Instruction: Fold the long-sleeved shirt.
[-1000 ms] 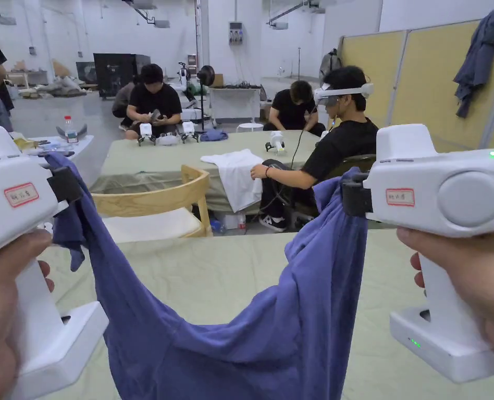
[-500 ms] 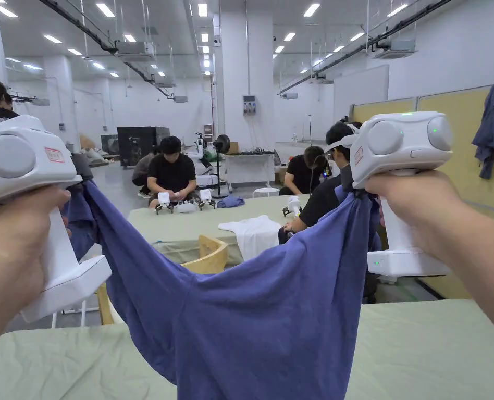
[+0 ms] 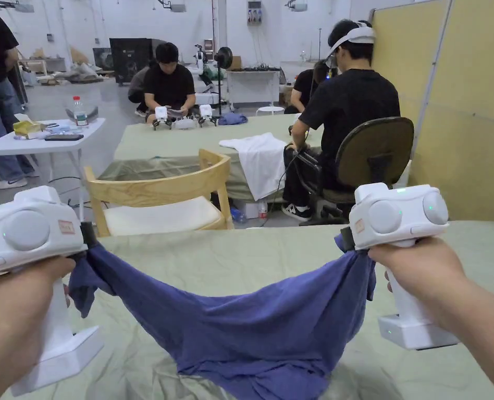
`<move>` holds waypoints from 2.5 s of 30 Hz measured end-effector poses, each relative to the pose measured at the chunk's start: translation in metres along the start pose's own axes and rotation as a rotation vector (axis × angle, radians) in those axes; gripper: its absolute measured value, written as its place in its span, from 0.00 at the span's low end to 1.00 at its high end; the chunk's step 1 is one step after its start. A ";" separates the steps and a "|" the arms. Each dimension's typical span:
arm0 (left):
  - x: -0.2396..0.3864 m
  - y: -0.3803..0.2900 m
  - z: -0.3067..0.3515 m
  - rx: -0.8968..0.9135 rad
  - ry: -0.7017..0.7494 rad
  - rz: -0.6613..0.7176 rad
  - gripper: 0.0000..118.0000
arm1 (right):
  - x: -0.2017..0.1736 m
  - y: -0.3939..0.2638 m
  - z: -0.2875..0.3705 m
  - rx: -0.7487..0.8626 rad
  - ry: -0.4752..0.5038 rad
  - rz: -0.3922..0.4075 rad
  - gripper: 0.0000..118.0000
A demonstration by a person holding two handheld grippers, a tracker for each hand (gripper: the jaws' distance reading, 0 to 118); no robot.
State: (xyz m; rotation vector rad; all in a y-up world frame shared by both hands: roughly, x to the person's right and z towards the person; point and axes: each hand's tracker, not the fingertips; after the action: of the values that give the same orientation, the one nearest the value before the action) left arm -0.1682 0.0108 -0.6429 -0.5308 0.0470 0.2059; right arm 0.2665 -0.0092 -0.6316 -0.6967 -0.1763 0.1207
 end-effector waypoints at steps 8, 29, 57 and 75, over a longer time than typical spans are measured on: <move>-0.049 -0.094 0.042 -0.110 0.009 -0.015 0.00 | 0.006 -0.121 0.016 -0.083 0.047 -0.025 0.10; -0.145 -0.290 0.295 -0.357 0.051 -0.146 0.00 | 0.028 -0.390 0.224 -0.200 0.079 0.018 0.10; -0.036 -0.293 0.296 -0.334 -0.225 -0.245 0.00 | 0.022 -0.383 0.295 -0.052 0.104 -0.263 0.02; 0.034 -0.286 -0.028 -0.541 -0.154 -0.245 1.00 | 0.038 -0.381 0.232 -0.149 0.148 -0.329 0.02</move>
State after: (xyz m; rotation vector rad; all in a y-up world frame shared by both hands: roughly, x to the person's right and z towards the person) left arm -0.0758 -0.2380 -0.5282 -1.0503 -0.2298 0.0151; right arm 0.2768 -0.1473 -0.2063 -0.8128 -0.1565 -0.2605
